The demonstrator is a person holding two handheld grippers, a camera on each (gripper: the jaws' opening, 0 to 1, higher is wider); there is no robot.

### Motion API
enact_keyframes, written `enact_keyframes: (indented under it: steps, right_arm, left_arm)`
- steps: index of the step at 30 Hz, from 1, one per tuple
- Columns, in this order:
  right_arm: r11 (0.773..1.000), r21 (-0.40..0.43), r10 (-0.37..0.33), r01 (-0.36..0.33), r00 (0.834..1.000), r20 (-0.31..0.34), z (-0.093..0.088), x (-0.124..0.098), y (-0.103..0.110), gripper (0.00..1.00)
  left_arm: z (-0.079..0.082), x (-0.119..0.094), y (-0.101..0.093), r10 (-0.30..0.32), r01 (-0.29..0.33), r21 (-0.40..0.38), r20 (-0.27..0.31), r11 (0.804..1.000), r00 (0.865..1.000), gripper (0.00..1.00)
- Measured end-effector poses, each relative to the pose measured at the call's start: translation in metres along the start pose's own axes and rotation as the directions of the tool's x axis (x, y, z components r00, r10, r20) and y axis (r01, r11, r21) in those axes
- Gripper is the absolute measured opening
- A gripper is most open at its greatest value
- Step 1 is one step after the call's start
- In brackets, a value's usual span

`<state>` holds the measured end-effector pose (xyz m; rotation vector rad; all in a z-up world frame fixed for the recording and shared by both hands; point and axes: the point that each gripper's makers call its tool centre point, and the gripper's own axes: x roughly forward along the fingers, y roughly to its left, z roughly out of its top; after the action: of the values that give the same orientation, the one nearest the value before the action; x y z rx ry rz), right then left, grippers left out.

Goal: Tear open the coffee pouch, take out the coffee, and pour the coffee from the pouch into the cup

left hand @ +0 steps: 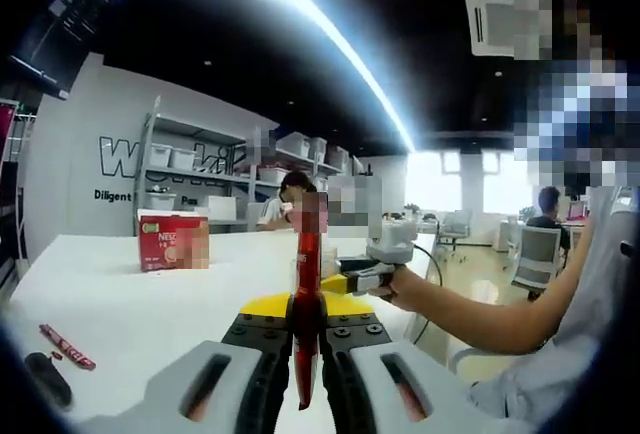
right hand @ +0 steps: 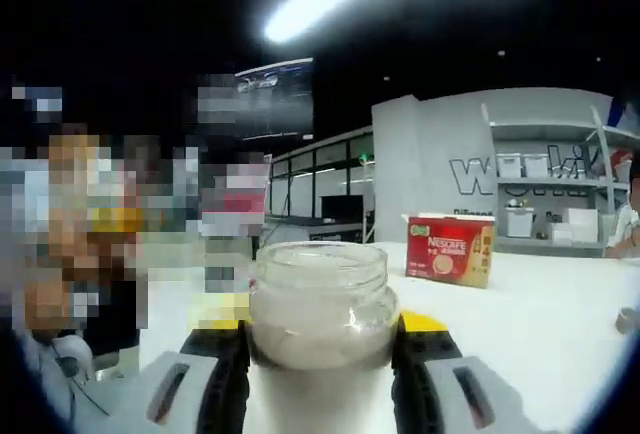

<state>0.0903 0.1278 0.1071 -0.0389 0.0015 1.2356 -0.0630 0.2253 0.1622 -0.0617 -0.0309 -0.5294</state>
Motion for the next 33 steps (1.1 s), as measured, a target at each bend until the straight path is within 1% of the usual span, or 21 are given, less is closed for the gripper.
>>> enact_keyframes:
  steps: [1, 5, 12, 17, 20, 22, 25, 31, 33]
  right_arm:
    - [1.000, 0.000, 0.015, -0.015, 1.000, 0.001, 0.000, 0.004, 0.007, 0.55]
    - [0.998, 0.000, 0.068, -0.068, 0.998, 0.010, 0.002, 0.013, 0.025, 0.56]
    - [0.990, -0.003, 0.142, -0.142, 0.990, 0.012, 0.003, 0.023, 0.041, 0.56]
    - [0.970, -0.004, 0.243, -0.243, 0.970, 0.007, 0.004, 0.034, 0.061, 0.56]
    - [0.960, -0.006, 0.281, -0.281, 0.960, 0.007, 0.004, 0.041, 0.071, 0.56]
    - [0.949, -0.008, 0.316, -0.316, 0.949, 0.011, 0.005, 0.046, 0.079, 0.56]
    - [0.937, -0.009, 0.350, -0.350, 0.937, 0.008, 0.005, 0.050, 0.084, 0.56]
    - [0.905, -0.010, 0.426, -0.426, 0.905, -0.006, 0.004, 0.055, 0.095, 0.56]
    - [0.889, -0.011, 0.457, -0.457, 0.889, -0.011, 0.004, 0.055, 0.099, 0.57]
  left_arm:
    - [0.000, 0.000, 0.000, -0.001, 0.001, 0.000, 0.001, 1.000, 1.000, 0.12]
    - [0.002, -0.004, 0.003, 0.002, -0.002, -0.005, 0.005, 1.000, 1.000, 0.12]
    - [0.005, -0.007, 0.005, 0.003, -0.003, -0.009, 0.017, 1.000, 1.000, 0.12]
    - [0.006, -0.008, 0.006, 0.004, -0.004, -0.008, 0.018, 1.000, 1.000, 0.12]
    - [0.007, -0.008, 0.007, 0.006, -0.006, -0.008, 0.020, 1.000, 1.000, 0.12]
    - [0.007, -0.009, 0.008, 0.009, -0.009, -0.006, 0.020, 1.000, 1.000, 0.12]
    - [0.007, -0.010, 0.008, 0.010, -0.010, -0.006, 0.018, 1.000, 1.000, 0.12]
    - [0.008, -0.011, 0.009, 0.009, -0.009, -0.007, 0.020, 1.000, 1.000, 0.12]
    - [0.008, -0.012, 0.010, 0.011, -0.011, -0.006, 0.021, 1.000, 1.000, 0.12]
